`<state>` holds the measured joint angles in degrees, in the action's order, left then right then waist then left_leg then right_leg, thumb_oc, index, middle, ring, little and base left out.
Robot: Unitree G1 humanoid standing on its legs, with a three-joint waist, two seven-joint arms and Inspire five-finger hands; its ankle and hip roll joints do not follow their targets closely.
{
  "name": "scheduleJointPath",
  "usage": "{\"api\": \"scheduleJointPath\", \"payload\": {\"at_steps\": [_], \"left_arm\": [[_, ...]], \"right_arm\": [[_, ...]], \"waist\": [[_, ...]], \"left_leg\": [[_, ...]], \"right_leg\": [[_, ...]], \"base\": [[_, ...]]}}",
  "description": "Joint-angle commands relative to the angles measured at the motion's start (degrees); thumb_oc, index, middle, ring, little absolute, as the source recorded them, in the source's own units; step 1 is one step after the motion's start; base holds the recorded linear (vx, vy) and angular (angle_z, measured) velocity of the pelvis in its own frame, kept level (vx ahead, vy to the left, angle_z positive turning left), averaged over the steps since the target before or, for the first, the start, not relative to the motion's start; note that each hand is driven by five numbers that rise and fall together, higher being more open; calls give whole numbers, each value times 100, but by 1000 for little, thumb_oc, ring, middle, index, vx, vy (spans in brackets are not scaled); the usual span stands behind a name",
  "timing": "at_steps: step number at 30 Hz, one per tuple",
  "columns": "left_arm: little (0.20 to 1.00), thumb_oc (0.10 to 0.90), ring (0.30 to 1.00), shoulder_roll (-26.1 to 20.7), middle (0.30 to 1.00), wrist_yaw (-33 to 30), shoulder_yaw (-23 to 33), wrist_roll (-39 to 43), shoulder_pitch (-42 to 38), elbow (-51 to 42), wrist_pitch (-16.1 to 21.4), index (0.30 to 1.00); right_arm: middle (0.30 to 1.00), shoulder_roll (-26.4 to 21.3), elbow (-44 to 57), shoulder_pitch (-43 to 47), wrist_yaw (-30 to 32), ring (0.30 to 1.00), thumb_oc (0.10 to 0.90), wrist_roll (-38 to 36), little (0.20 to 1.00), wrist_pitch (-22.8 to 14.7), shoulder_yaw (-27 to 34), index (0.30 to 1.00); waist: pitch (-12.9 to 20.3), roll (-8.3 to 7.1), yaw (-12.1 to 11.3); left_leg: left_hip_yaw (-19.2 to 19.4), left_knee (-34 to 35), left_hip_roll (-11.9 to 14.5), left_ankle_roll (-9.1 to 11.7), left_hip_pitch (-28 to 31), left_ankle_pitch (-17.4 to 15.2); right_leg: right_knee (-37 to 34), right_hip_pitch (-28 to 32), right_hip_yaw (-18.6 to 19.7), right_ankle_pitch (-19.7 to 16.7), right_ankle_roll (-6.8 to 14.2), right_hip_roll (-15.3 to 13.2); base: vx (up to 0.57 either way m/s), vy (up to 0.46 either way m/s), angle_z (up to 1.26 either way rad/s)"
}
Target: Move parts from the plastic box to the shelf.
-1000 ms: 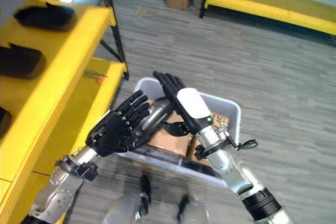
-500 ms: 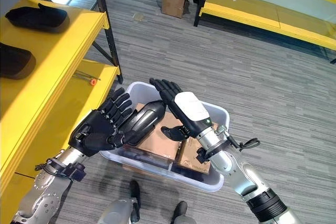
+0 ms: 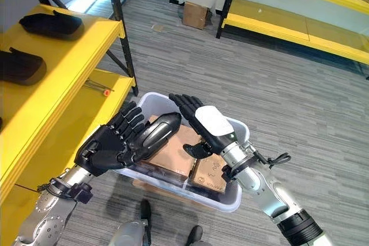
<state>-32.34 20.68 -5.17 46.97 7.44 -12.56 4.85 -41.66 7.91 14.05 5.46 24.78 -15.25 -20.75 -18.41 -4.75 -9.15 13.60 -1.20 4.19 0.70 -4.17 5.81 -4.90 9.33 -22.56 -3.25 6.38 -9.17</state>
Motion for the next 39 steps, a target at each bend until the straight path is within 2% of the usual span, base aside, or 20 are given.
{"api": "scheduleJointPath", "payload": {"at_steps": [1,11,14,16,22,29,39], "left_arm": [[1000,900,1000,-42,1000,215,-73,227,-351,-681,319,1000],[1000,900,1000,-215,1000,303,-105,264,-619,-591,417,1000],[1000,900,1000,-200,1000,281,-135,237,-626,-591,476,1000],[1000,900,1000,-180,1000,273,-165,249,-666,-561,481,1000],[1000,900,1000,-70,1000,90,-176,417,-716,-543,797,1000],[1000,900,1000,2,1000,208,-335,327,-864,-534,879,1000],[1000,900,1000,90,1000,-5,-395,344,-936,-539,943,1000]], "right_arm": [[1000,-200,106,928,219,1000,900,13,1000,-383,-1,1000],[1000,-227,-234,1973,182,1000,900,203,1000,-340,-416,1000],[1000,-241,-290,2145,140,1000,900,261,1000,-392,-521,1000],[1000,-227,-306,2227,23,1000,900,210,1000,-291,-602,1000],[1000,-133,-334,2165,141,1000,900,44,1000,-61,-609,1000],[1000,-131,-475,2213,398,1000,900,393,1000,-179,-636,1000],[1000,-24,-569,2196,994,1000,900,778,1000,239,-446,1000]], "waist": [[325,38,-201],[-141,75,-441],[-334,200,-474],[-422,265,-476],[-698,417,-437],[-1027,656,-310],[-1139,817,-185]], "left_leg": [[-603,48,384,385,-65,-230],[-936,-298,332,428,-661,-162],[-1024,-357,310,444,-820,-114],[-1045,-359,301,449,-878,-88],[-1088,-353,271,430,-1031,-53],[-1036,-410,248,411,-1238,-32],[-979,-492,202,380,-1491,-55]], "right_leg": [[836,-141,141,576,177,-161],[1197,-448,76,766,38,-84],[1376,-599,41,853,-11,-98],[1470,-696,32,896,-37,-110],[1766,-1016,56,1014,-88,-141],[2217,-1511,125,1161,-168,-175],[2692,-2084,231,1312,-222,-206]], "base": [[5,-43,26],[-37,-52,14],[-56,23,8],[-66,33,5],[-75,18,3],[-84,38,-1],[-39,28,-4]]}}
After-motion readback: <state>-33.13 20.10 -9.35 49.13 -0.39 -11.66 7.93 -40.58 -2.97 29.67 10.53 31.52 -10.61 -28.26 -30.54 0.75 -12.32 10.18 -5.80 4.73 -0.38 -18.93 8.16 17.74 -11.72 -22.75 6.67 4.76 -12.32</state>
